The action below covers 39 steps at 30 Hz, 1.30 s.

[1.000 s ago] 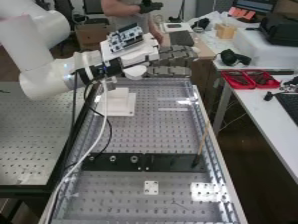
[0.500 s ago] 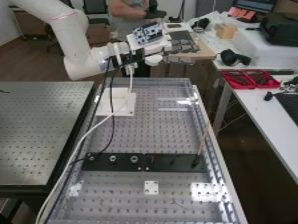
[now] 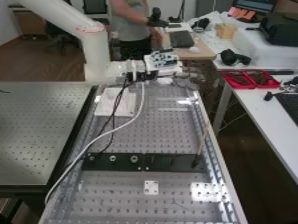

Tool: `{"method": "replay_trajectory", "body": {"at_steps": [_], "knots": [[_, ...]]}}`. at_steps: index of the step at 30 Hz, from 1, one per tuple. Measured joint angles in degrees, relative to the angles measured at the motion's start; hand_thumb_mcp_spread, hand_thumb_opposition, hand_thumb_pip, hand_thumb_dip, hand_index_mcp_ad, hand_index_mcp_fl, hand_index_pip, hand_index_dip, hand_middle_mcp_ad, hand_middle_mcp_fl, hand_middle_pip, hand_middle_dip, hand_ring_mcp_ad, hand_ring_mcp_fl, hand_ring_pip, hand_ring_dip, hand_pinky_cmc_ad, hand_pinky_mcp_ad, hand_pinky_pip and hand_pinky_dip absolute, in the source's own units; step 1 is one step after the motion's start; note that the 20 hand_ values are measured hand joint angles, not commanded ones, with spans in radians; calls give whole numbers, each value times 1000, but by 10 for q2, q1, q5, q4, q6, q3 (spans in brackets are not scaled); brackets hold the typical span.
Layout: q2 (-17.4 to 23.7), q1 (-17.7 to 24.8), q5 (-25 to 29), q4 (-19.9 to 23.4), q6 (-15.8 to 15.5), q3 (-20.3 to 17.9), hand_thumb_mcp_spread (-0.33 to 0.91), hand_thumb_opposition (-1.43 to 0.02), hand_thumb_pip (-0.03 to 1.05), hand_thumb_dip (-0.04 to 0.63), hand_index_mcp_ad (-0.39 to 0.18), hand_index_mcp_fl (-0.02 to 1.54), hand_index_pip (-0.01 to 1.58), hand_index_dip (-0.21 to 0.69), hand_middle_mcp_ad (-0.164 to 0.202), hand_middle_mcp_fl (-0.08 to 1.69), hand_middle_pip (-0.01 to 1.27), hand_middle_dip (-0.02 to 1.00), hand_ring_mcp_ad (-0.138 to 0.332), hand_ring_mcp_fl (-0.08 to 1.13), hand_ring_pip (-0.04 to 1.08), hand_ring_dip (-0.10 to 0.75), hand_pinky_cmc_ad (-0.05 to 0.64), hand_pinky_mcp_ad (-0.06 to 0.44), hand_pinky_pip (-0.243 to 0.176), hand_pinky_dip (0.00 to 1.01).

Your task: Grab the paper clip and place it in the clear container

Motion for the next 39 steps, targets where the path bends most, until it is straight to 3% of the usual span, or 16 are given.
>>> {"method": "replay_trajectory", "body": {"at_steps": [18, 19, 23, 27, 32, 39], "knots": [[-38, -2, 37, -57, 0, 21, 531, -990, 564, 269, -201, 693, 1278, 24, 44, 133, 141, 206, 113, 14, 101, 140, 321, 274, -26, 208], [-39, -3, 34, -67, 0, 25, 518, -990, 569, 269, -201, 670, 1276, 23, 44, 103, 141, 206, 113, 14, 101, 140, 321, 274, -26, 206], [-38, -4, 26, -76, 7, 27, 424, -897, 637, 269, -199, 220, 1178, -12, 44, 42, 140, 206, 113, 9, 124, 140, 325, 274, -33, 295], [-29, -7, 22, -69, 11, 21, 363, -834, 648, 269, -194, 63, 998, -33, 40, 7, 133, 206, 117, 2, 120, 140, 325, 274, -47, 370], [-11, -10, 22, -57, 15, 9, 346, -819, 693, 269, -173, 24, 969, -33, 40, 9, 131, 206, 119, 5, 134, 136, 325, 274, -75, 445], [63, -18, 18, -36, 8, -23, 316, -785, 658, 269, -171, 14, 871, -33, 40, 9, 131, 206, 119, 5, 134, 134, 321, 271, -91, 490]]}}
